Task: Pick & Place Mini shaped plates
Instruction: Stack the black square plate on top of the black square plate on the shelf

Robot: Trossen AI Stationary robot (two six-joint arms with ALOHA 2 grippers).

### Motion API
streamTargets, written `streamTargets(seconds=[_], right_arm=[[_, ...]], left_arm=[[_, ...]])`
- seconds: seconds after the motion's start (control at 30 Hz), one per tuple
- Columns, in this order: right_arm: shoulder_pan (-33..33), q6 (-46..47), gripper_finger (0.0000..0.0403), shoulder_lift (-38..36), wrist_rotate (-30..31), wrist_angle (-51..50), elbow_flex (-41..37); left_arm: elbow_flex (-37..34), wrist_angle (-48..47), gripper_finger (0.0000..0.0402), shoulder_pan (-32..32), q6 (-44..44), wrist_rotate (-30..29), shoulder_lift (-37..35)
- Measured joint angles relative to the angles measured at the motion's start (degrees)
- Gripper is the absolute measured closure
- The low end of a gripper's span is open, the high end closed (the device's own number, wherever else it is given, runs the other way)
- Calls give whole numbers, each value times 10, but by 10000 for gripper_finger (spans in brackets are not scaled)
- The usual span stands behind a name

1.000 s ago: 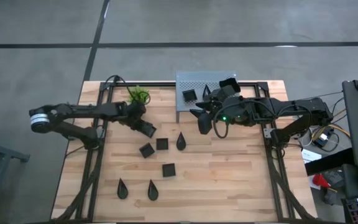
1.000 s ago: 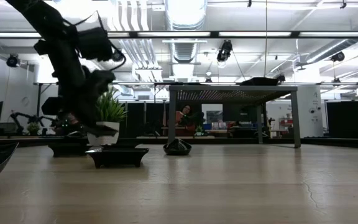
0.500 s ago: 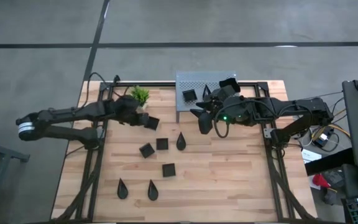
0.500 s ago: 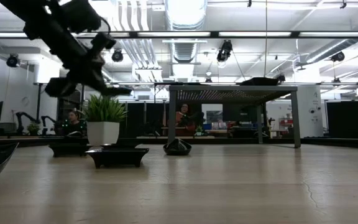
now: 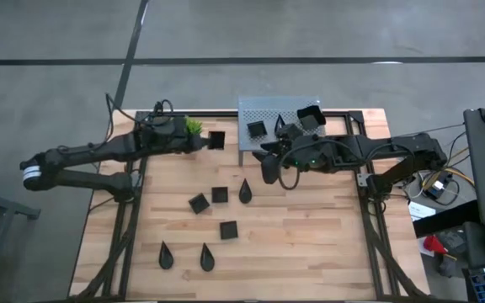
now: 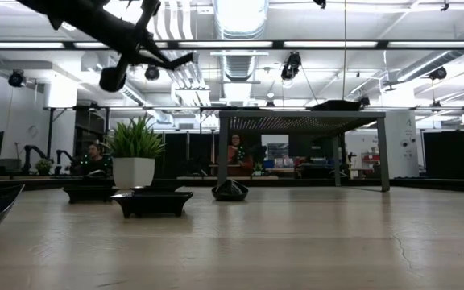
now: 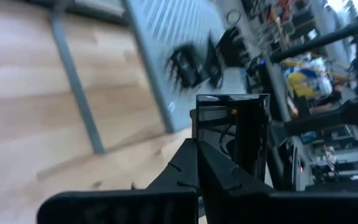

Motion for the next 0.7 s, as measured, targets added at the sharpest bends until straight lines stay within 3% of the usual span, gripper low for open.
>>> streamTargets(seconds=[0.2,0.53,0.7], right_arm=[[0,12,202,-1,9,-2,0],[0,20,202,23,22,25,-1],[-10,26,202,48,61,55,-1]], left_arm=[[46,5,401,-10,49,-74,2],[123,5,401,-22,134,-113,40],[156,3,402,-53,171,-123,82]])
